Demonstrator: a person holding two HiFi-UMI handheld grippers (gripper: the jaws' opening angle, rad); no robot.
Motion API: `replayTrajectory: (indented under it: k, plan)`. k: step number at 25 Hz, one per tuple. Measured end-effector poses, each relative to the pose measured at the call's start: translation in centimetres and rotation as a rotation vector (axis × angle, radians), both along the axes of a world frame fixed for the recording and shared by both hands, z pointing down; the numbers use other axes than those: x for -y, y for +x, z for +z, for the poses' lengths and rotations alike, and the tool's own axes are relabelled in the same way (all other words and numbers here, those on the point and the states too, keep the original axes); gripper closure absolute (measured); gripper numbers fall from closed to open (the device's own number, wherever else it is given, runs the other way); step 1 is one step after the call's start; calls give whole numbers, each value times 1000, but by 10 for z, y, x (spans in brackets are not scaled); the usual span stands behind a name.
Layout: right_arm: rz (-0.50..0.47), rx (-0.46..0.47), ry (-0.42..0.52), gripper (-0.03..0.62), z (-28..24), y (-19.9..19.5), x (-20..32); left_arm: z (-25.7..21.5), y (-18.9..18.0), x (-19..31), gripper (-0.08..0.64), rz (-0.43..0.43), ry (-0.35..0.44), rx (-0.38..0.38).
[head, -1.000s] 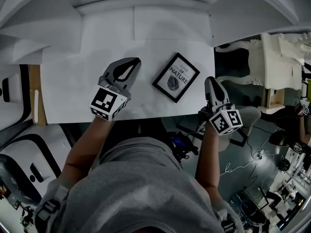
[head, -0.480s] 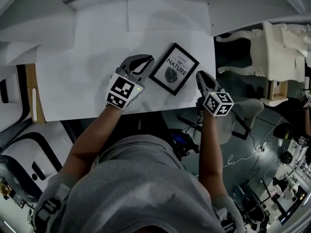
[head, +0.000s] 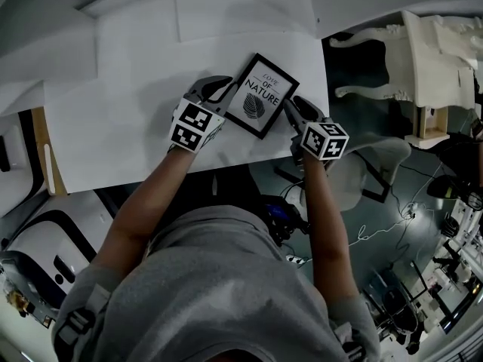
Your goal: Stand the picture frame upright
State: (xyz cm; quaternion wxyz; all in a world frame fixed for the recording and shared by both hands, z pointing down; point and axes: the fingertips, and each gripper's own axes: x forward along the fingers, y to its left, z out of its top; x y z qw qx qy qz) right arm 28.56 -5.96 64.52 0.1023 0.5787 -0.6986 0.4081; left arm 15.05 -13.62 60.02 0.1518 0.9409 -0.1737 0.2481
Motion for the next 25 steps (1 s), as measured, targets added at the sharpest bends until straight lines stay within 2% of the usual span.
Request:
replayTrajectory:
  k: [5,8,12,17,25]
  plan:
    - [-31,-182,-64,462,14,2,1,36,9,0,486,18,-44,65]
    - [-54,-189,-96,462,20,-2,3,52,13,-2,465,16,-77,94]
    - [-126,-277,-78,460,19,-6,4,59,19,-6,462,21,-85,116]
    - [-146,-282,-78,462,19,-9,6,63,19,-4,466,11,-66,153]
    - [-198,-288,-78,463,20,-15,10,64,9,-6,482,7,-85,181]
